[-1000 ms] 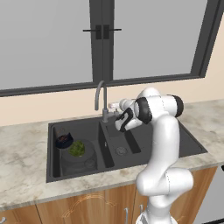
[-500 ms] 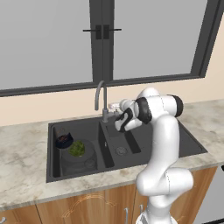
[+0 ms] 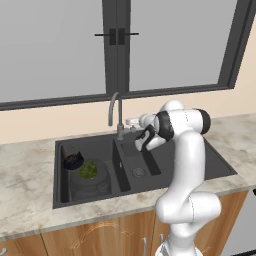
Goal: Pick the teapot and jar and place them in the sink. Then turn on the water.
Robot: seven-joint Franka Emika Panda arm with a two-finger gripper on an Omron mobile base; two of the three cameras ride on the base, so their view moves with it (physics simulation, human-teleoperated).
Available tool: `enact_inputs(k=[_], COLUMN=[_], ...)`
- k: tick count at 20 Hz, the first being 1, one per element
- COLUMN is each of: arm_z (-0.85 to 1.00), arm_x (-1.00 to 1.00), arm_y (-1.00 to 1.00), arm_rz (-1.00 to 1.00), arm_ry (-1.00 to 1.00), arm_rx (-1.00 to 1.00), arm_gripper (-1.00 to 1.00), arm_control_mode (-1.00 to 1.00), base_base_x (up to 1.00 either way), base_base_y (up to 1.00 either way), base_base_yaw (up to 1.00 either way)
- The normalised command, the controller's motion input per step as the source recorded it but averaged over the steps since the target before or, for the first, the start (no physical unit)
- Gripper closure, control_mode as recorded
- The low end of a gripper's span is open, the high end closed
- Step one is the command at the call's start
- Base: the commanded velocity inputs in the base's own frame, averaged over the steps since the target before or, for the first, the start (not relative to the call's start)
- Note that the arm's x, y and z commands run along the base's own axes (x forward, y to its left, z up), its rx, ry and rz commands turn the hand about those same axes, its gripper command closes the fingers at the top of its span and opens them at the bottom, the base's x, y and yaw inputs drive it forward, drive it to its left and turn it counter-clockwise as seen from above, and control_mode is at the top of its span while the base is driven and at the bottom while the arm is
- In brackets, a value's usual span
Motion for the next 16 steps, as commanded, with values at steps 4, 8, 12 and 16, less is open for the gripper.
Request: enact_inputs(k=[4, 8, 12, 16], arm_z=[0.00, 0.00, 0.00, 0.00], arm_x=[0.01, 0.03, 0.02, 0.07], arm_y=[-0.39, -0.56, -0.62, -0.66], arm_rz=[0.01, 0.00, 0.00, 0.00], arm_ry=[0.00, 0.00, -0.01, -0.02], arm_rx=[0.02, 0.03, 0.01, 0.00], arm_gripper=[-1.00, -1.00, -1.00, -1.00], arm_control_mode=[-1.00, -1.00, -1.00, -1.00], base_base_x=[0.00, 0.00, 0.00, 0.00], base_base_y=[0.00, 0.00, 0.00, 0.00], base_base_yaw=[0.00, 0.00, 0.00, 0.00])
